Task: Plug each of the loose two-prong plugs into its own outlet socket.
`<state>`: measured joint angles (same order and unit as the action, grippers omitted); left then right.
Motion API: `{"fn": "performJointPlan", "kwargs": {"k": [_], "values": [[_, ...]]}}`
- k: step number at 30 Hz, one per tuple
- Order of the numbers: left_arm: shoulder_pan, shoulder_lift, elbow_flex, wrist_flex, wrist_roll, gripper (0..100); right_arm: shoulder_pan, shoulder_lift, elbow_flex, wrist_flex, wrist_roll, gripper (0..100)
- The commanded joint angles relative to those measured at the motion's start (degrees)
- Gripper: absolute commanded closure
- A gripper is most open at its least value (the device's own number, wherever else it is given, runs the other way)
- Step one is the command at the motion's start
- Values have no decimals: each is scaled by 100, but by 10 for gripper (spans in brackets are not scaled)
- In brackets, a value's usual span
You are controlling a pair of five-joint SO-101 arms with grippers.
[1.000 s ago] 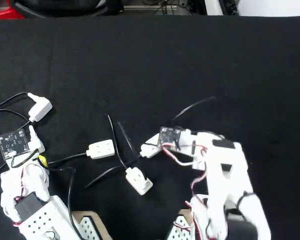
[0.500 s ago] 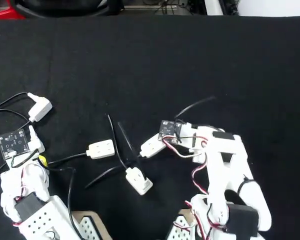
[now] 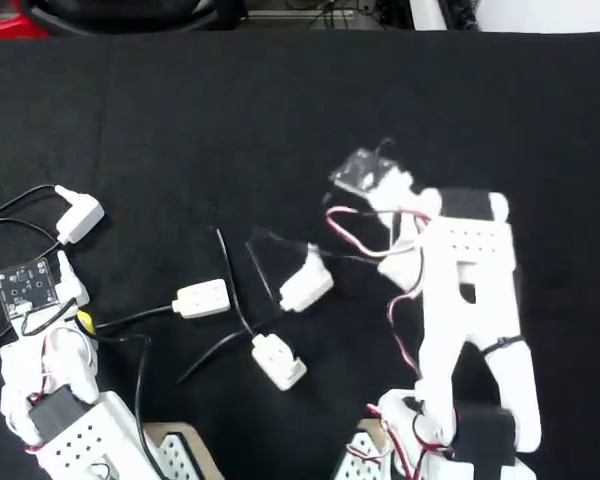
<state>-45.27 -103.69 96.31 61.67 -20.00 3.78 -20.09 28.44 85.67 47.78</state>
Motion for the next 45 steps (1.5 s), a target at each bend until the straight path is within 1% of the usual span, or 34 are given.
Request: {"fn": "performJointPlan", "kwargs": {"k": [1,4,8,11,14,18,22,24,27,31,33,34,37,40,45], "values": [[48,0,110,79,-26,773,53,-233,-831,624,-475,987],[48,0,110,88,-26,773,141,-752,-980,870,-633,987],[48,-9,110,88,-26,773,53,-1815,-989,1178,-923,987],[48,-9,110,88,-18,773,-105,-2703,-998,1222,-1257,987],[48,-35,110,88,-18,773,-475,-3477,-998,1116,-1811,987],[57,-62,84,-53,18,773,-1222,-4189,-910,264,-2892,987],[374,-62,-48,-800,97,773,-2171,-4198,-303,-905,-3763,987],[541,-62,-356,-1055,571,773,-2725,-4110,233,-1521,-3956,987],[796,-62,-989,-1354,1714,773,-3499,-4066,1033,-2382,-4062,987],[1508,-62,-1640,-1591,3147,773,-4624,-4163,1851,-3305,-4026,987],[2026,-62,-1930,-1609,3578,771,-4958,-4163,2211,-3798,-4018,987],[2299,-62,-2105,-1582,3666,772,-5064,-4163,2387,-4035,-4018,987],[3160,-62,-2545,-1310,3604,773,-5248,-4163,2923,-4703,-4018,987],[3890,-62,-2835,-967,3358,773,-5407,-4163,3336,-5134,-4018,987],[4716,-62,-2932,-607,2901,773,-5503,-4154,3653,-5530,-4018,987]]}}
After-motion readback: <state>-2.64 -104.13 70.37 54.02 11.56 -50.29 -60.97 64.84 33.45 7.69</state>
